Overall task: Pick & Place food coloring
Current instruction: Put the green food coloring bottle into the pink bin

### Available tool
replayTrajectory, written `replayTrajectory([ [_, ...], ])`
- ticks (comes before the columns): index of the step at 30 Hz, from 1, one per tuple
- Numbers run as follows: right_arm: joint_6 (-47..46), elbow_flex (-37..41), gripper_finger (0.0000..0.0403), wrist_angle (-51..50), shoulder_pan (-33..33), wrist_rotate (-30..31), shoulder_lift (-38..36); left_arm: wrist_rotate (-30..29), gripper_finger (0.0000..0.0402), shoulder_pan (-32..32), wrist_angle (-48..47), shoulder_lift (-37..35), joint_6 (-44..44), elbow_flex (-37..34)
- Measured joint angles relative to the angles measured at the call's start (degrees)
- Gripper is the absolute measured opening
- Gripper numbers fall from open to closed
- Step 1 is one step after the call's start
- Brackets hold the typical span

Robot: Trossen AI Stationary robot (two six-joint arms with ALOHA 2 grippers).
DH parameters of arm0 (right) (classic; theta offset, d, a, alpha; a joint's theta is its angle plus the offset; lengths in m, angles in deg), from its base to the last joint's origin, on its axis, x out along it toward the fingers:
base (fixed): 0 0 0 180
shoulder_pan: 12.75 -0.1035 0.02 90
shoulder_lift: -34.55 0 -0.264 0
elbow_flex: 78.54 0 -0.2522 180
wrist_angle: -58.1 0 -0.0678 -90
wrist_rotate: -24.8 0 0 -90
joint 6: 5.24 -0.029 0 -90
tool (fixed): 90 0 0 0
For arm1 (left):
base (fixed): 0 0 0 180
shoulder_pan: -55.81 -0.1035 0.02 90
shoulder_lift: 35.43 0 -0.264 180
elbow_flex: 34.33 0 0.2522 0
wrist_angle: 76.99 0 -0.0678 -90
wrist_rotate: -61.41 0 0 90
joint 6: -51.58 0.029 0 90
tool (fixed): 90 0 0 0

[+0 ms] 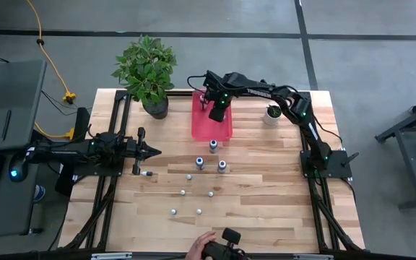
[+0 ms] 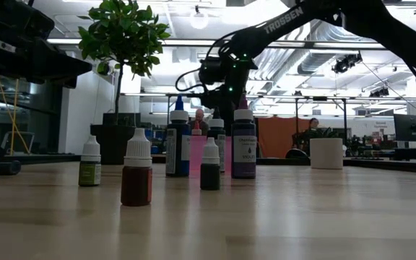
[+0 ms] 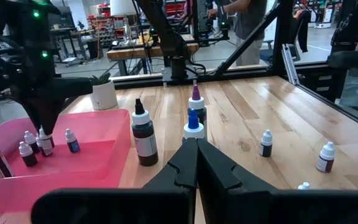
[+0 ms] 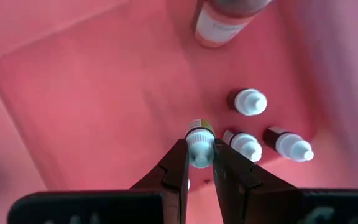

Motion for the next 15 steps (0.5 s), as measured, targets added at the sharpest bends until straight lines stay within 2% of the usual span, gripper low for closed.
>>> replayTrajectory([
  [15,-14.5,1.2,0.0048,0.3,0.4,0.2,-0.1,0.0,0.0,0.0,0.0,0.0,0.0,0.0],
])
